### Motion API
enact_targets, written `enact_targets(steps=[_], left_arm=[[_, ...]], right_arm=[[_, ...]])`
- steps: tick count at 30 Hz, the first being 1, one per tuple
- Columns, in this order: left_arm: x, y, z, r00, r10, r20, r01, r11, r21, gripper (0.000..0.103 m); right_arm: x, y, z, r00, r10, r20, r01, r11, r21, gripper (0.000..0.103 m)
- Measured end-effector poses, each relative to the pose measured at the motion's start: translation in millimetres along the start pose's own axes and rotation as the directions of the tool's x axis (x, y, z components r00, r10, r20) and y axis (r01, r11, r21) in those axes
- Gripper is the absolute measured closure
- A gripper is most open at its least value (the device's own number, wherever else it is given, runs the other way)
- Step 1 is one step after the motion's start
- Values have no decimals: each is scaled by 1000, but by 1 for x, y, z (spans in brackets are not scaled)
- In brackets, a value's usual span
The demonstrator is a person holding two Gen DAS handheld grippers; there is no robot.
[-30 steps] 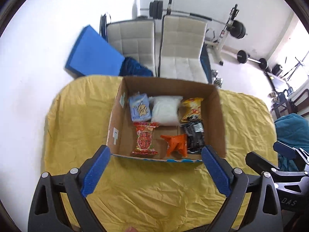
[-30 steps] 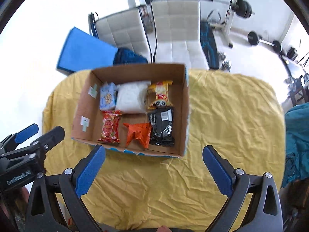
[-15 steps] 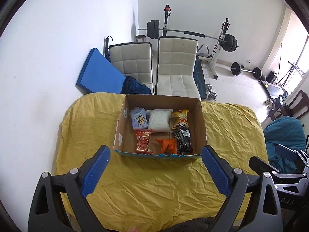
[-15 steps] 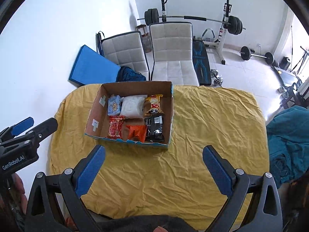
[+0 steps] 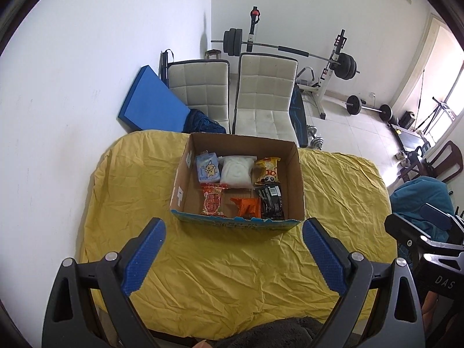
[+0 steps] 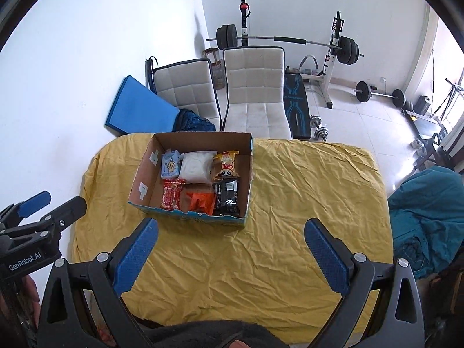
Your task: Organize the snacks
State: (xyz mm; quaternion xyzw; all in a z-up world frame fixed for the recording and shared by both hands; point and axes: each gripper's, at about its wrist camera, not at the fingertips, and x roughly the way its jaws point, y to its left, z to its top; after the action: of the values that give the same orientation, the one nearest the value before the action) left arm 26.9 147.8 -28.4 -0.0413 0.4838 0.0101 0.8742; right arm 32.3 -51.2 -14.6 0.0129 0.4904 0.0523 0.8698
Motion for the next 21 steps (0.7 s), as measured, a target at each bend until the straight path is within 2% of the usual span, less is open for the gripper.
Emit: enact_targets(steps=[10,21], left_arm=[[-9,2,0,1000,-2,29,2,1000,-5,6],[-8,3,-2,1000,2,23,-1,1000,-16,6]], right_arm=[[-6,-3,1,999,-28,16,28,1000,11,1],[-8,-4,0,999,-50,19,49,998,34,1]])
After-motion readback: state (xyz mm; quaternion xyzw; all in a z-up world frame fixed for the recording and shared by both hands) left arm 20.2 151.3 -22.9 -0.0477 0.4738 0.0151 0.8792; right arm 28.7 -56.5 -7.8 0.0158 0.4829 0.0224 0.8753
